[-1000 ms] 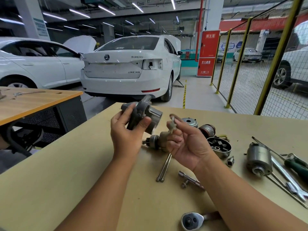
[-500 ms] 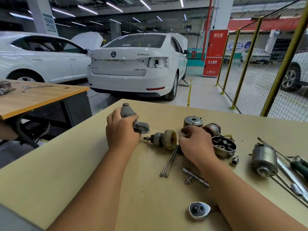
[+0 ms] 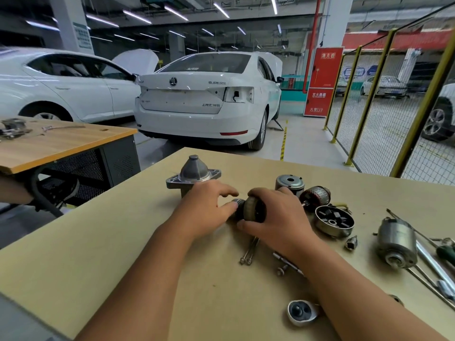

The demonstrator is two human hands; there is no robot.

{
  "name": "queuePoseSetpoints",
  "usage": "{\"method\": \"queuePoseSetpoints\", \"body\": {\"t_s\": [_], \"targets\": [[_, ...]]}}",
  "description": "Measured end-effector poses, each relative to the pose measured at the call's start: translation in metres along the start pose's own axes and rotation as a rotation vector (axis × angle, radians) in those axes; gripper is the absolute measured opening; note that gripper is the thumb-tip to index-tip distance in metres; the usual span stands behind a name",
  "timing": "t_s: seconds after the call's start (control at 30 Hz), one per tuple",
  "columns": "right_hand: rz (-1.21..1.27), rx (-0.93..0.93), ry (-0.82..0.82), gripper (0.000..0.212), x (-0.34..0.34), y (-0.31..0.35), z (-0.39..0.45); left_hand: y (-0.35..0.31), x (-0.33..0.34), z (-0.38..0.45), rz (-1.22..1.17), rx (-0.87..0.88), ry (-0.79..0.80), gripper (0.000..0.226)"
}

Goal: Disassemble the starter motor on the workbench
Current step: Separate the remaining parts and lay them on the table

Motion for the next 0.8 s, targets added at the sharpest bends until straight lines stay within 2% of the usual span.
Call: {"method": "queuePoseSetpoints", "body": {"t_s": [0.1,0.2,0.3,0.4,0.47,0.53,0.7,0.73,0.8], "targets": [[0.178,0.038,-0.099,0.061,-0.012,-0.007,-0.005,0.007,-0.002,0.000,-0.091,-0.028,-0.004,0.038],[0.515,0.176,-0.127,0.059,-0.017,-0.018,-0.009,0.017,-0.004,-0.001,-0.281,-0.119,-0.007,0.050],[0.860,0.200,-0.032,0.058,-0.010,-0.019,-0.009,0.013,0.001,-0.005,-0.599,-0.163,0.040,0.069],[1.004,0.144,0.073,0.061,-0.005,-0.010,-0.007,0.000,0.001,-0.008,-0.825,-0.087,0.061,0.052],[1.051,0.135,0.114,0.060,-0.002,-0.006,-0.007,-0.003,-0.004,-0.009,-0.860,-0.053,0.037,0.043],[1.034,0.130,0.105,0.058,-0.001,-0.004,-0.006,-0.002,-0.009,-0.010,-0.863,-0.049,-0.019,0.046],[0.760,0.159,0.052,0.068,-0.001,-0.009,-0.006,0.003,-0.020,-0.008,-0.883,-0.039,-0.204,0.063],[0.731,0.177,0.042,0.066,-0.001,-0.011,-0.007,0.005,-0.023,-0.007,-0.834,-0.023,-0.227,0.061],[0.794,0.253,-0.020,0.049,-0.003,-0.019,-0.007,0.009,-0.025,-0.006,-0.722,-0.001,-0.232,0.056]]}}
Point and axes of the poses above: each hand's wrist, its own z-axis towards the middle knuckle, its own x-axis out of the palm, y = z × x, the point moved 8 cm from there along z, towards the middle knuckle, and after that the axes turned 15 degrees about -z, right-handed, at the moved point
